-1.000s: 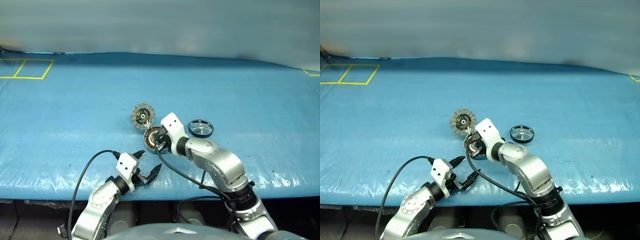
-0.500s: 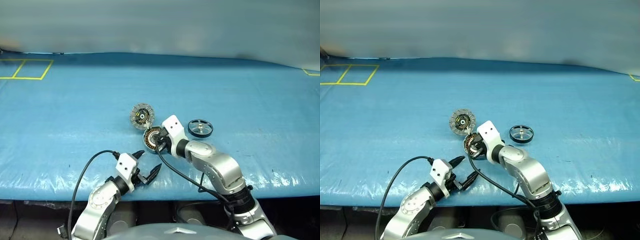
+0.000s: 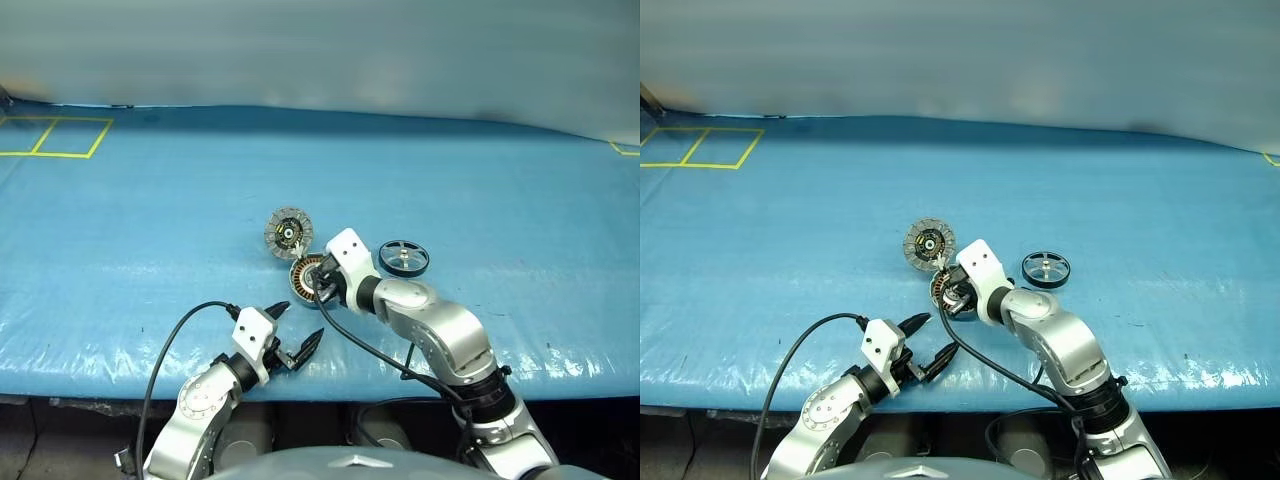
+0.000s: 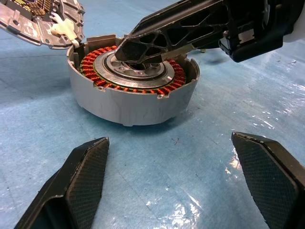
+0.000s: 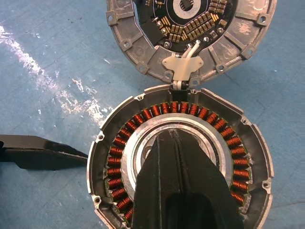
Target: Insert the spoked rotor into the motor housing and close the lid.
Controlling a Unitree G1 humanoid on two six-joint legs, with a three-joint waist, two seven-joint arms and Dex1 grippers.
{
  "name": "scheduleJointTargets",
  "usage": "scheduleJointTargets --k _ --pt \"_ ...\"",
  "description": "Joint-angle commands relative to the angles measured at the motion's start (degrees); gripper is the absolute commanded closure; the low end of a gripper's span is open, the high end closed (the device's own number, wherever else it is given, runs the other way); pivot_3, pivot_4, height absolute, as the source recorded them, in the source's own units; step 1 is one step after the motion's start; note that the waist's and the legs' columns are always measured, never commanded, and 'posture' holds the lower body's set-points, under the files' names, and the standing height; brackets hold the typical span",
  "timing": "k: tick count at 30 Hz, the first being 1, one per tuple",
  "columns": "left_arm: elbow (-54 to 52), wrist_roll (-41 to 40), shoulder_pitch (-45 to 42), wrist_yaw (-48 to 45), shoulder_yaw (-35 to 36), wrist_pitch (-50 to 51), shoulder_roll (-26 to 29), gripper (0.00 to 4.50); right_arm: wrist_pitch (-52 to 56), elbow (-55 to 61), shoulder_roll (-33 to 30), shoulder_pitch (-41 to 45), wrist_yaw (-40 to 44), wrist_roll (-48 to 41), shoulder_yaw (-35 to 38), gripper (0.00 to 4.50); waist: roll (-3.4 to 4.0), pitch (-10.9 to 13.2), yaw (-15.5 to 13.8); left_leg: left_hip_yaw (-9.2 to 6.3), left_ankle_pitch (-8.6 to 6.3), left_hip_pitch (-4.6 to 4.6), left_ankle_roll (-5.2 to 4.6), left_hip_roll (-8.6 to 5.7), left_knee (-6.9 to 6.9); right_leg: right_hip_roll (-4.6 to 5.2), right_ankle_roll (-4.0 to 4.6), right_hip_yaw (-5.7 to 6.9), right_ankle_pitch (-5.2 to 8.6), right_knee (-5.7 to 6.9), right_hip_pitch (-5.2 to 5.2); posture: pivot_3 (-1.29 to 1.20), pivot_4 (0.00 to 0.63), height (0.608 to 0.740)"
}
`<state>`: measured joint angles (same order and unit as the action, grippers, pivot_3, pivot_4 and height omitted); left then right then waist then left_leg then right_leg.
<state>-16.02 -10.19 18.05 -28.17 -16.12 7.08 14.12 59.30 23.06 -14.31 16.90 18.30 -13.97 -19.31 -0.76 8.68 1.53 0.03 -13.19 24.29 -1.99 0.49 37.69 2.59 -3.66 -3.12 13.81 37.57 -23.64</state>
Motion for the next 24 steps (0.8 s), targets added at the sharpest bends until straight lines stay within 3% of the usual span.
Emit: scheduleJointTargets --k 1,18,24 --pt "-0.5 -0.4 0.2 -0.2 -0.3 0.1 -0.2 0.00 3.1 -2.3 -1.1 -1.0 -1.1 1.7 -1.9 4.47 0.00 0.0 0.0 0.00 0.00 -0.03 0.00 0.00 0.00 0.00 0.00 0.00 0.00 0.00 0.02 0.00 0.150 0.740" --pt "-0.6 -0.2 0.0 0.1 -0.3 0.2 -0.6 0.00 6.6 5.1 -4.1 5.3 1.5 -0.3 1.5 4.47 0.00 0.0 0.0 0.02 0.00 -0.08 0.01 0.01 -0.09 0.03 0.05 -0.02 0.03 0.00 0.03 0.00 0.150 0.740" --pt "-0.7 2.9 -1.1 -0.2 -1.4 -1.0 1.1 0.00 5.6 6.9 -15.4 10.2 7.2 -0.9 5.5 4.47 0.02 0.1 0.0 0.02 0.00 0.12 0.00 -0.02 -0.03 0.01 0.03 0.00 0.01 0.00 0.07 0.00 0.150 0.740"
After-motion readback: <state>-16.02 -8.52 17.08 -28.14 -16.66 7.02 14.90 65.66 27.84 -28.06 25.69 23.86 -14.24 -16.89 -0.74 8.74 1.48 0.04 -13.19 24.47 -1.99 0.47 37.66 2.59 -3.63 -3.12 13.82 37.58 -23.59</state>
